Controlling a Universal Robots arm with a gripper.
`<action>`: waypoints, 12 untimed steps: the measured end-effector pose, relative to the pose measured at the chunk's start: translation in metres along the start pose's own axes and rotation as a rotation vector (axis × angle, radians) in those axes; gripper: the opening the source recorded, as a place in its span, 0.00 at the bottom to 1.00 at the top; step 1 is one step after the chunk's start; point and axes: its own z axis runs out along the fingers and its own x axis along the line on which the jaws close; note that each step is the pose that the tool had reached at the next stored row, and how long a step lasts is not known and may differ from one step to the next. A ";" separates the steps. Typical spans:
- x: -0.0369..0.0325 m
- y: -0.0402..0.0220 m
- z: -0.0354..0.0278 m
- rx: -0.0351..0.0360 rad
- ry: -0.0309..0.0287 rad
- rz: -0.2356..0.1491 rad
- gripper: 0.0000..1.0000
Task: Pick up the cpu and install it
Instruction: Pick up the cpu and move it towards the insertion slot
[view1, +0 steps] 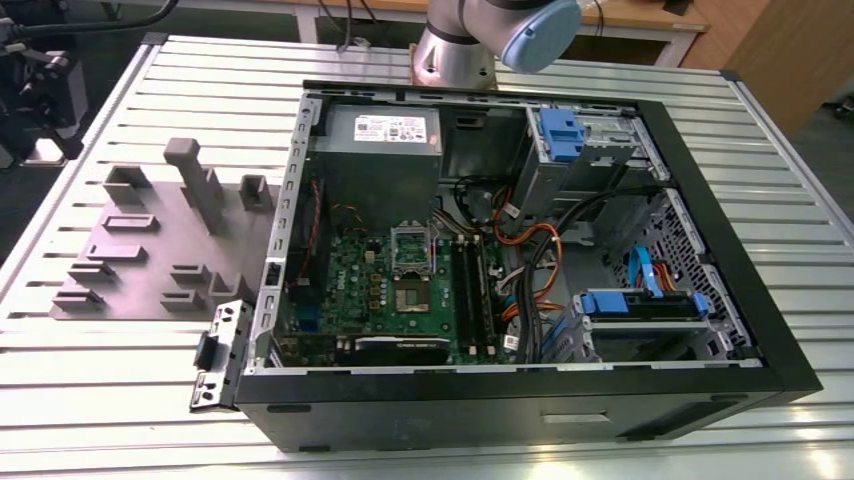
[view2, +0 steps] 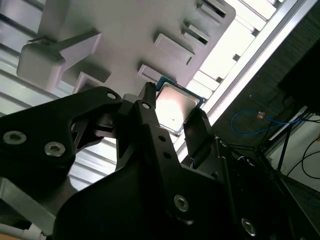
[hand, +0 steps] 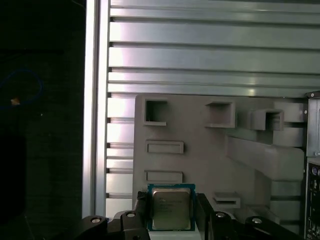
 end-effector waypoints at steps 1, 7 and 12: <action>0.0000 0.0000 -0.0015 0.0000 0.0000 0.000 0.47; -0.0001 0.0000 -0.0055 0.0000 -0.0002 0.000 0.47; -0.0001 0.0000 -0.0056 0.0002 0.0000 0.000 0.47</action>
